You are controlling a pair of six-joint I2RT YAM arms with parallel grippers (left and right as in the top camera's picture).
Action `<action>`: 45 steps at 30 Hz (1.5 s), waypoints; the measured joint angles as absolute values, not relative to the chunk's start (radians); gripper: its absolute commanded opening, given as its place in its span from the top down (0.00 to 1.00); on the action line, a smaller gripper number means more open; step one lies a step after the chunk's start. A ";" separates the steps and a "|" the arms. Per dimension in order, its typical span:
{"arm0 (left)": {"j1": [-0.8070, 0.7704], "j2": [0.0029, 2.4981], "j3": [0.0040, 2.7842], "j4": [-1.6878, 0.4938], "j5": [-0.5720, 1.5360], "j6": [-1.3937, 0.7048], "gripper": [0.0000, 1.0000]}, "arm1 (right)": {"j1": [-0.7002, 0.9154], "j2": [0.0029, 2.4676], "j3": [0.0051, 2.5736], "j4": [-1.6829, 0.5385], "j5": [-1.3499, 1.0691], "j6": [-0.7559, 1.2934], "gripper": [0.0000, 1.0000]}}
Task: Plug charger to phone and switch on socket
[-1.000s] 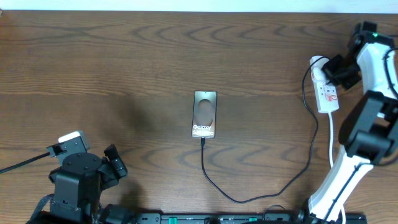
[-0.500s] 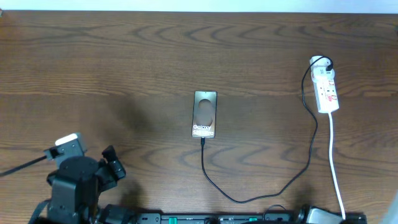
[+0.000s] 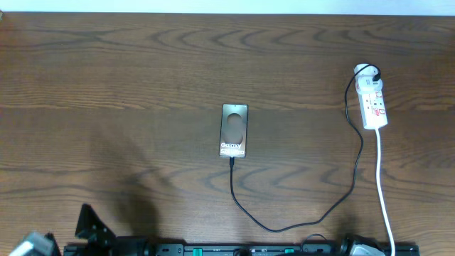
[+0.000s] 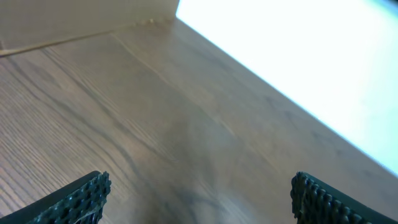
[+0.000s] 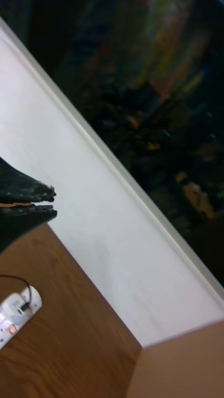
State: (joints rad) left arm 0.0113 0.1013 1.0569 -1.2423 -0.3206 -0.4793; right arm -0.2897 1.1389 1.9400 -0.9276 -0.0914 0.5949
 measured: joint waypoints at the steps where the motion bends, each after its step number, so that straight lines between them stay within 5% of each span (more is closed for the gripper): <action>1: 0.019 0.079 1.057 -1.244 -0.320 -0.479 0.06 | -0.278 1.134 1.940 -0.934 -0.095 0.593 0.98; 19: 0.030 0.010 1.057 -1.354 -0.321 -0.494 0.06 | -0.115 0.859 1.613 -0.755 -0.113 0.587 0.95; 45: 0.030 0.010 1.057 -1.354 -0.321 -0.495 0.06 | -0.115 0.646 1.603 -0.737 -0.112 0.586 0.87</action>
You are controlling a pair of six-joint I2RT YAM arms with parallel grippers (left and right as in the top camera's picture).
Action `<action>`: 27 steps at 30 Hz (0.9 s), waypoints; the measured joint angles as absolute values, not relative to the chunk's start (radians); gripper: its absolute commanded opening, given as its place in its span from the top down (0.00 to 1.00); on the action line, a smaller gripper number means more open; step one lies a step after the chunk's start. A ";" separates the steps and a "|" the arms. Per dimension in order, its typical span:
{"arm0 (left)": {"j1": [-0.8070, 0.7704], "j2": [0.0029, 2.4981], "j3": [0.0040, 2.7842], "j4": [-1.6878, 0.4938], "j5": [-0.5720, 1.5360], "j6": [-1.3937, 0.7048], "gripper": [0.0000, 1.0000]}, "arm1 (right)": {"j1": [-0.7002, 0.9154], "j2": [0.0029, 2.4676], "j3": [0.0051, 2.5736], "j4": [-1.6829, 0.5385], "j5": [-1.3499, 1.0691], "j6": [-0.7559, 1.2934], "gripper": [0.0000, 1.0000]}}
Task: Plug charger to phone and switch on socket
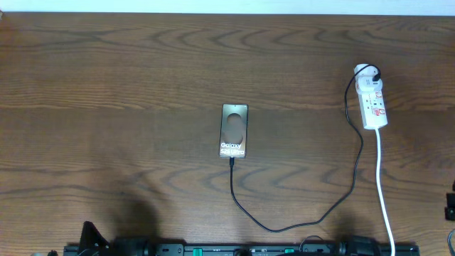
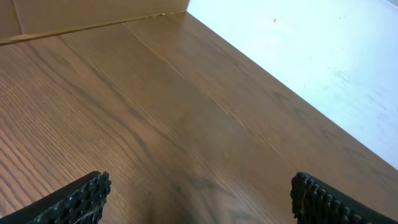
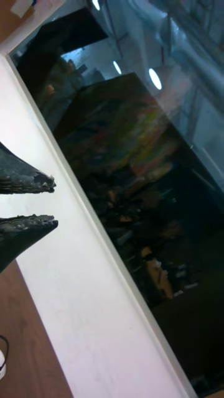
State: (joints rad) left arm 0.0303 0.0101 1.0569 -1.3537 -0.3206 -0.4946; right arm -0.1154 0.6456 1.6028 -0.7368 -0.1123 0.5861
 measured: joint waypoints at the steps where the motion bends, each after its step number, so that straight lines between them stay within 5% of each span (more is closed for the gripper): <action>1: 0.030 0.010 1.057 -1.354 -0.320 -0.495 0.06 | -0.115 0.641 1.603 -0.736 -0.112 0.586 0.87; 27: 0.030 0.010 1.057 -1.354 -0.321 -0.495 0.06 | -0.115 0.318 1.598 -0.721 -0.056 0.583 0.84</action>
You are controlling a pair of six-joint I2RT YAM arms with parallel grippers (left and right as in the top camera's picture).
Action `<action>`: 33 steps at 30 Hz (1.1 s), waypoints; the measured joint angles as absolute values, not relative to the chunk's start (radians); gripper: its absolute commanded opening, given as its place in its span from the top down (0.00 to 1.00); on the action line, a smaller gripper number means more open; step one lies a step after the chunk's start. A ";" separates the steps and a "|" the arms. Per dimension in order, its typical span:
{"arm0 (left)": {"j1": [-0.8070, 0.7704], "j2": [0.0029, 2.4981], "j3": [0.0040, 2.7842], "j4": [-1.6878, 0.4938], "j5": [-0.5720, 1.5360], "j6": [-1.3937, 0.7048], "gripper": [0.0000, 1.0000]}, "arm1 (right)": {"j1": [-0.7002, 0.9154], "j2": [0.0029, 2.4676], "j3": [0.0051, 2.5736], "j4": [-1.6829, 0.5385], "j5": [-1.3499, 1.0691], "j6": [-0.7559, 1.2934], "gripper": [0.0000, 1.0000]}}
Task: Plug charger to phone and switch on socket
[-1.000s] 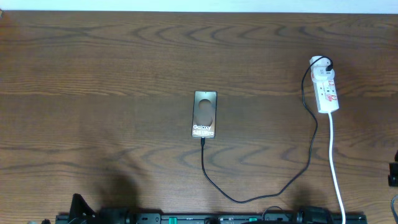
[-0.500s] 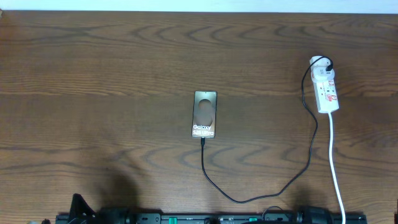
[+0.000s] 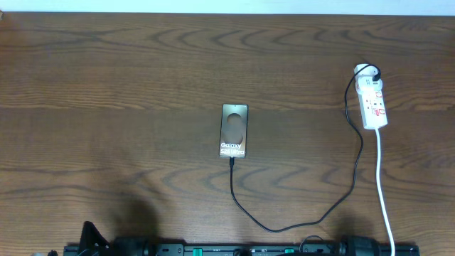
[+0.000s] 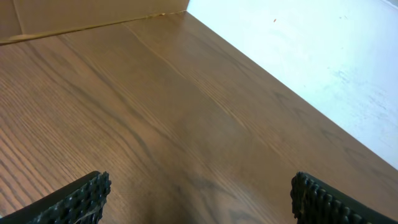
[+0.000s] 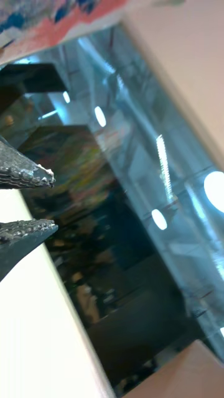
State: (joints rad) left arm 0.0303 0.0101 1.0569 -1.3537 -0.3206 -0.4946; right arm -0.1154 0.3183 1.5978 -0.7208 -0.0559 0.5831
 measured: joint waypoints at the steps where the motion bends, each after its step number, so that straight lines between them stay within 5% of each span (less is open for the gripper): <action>1: 0.030 0.010 1.057 -1.354 -0.320 -0.495 0.06 | -0.115 0.297 1.597 -0.720 -0.056 0.583 0.83; 13: 0.030 0.010 1.057 -1.354 -0.320 -0.495 0.06 | -0.113 0.004 1.637 -0.714 0.017 0.513 0.84; 17: 0.030 0.010 1.057 -1.354 -0.321 -0.495 0.06 | -0.104 0.004 1.657 -0.722 0.036 0.494 0.64; 21: 0.030 0.009 1.057 -1.354 -0.321 -0.495 0.06 | -0.102 0.004 1.663 -0.719 0.056 0.488 0.01; 33: 0.030 0.009 1.057 -1.354 -0.320 -0.495 0.06 | -0.102 0.004 1.608 -0.661 0.235 0.620 0.01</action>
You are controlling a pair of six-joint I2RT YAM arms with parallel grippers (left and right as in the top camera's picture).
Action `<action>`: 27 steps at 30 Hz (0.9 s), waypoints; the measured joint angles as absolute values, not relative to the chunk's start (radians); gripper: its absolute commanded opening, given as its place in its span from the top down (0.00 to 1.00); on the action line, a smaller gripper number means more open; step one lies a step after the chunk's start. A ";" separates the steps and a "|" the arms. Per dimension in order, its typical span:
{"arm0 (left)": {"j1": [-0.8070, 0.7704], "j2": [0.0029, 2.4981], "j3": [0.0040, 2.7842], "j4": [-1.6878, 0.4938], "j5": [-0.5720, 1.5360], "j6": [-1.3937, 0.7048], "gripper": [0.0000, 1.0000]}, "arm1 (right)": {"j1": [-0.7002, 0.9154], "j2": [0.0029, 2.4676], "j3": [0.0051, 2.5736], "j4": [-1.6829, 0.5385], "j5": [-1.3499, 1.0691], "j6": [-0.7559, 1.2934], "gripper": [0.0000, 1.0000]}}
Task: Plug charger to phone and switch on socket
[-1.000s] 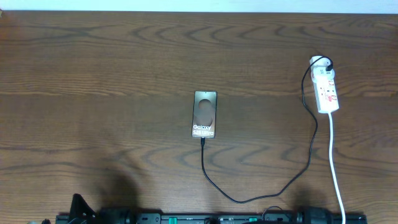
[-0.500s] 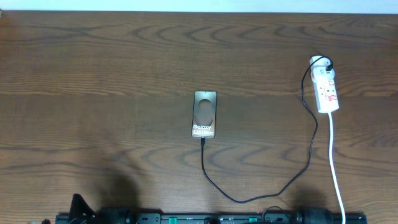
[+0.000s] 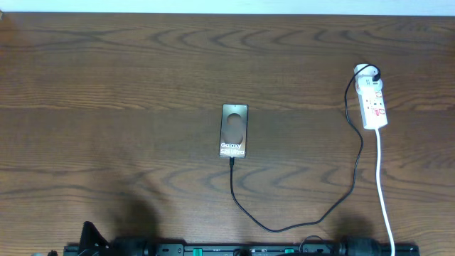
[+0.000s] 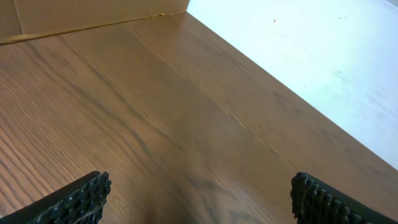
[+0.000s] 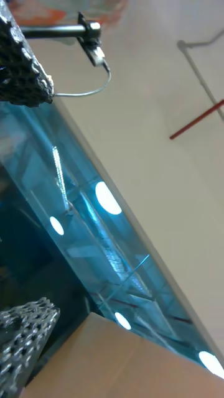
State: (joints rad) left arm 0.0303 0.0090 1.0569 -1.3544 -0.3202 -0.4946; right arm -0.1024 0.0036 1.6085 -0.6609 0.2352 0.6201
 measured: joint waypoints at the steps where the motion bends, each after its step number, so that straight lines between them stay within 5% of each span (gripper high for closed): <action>1: 0.030 0.009 1.057 -1.354 -0.320 -0.495 0.06 | -0.102 0.004 1.592 -0.649 0.239 0.631 0.01; 27: 0.030 0.009 1.057 -1.354 -0.320 -0.495 0.06 | -0.102 0.012 0.790 -0.677 0.304 0.732 0.01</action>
State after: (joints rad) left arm 0.0303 0.0090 1.0569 -1.3537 -0.3202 -0.4946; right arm -0.1024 0.0116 0.7902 -0.6765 0.3038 0.7319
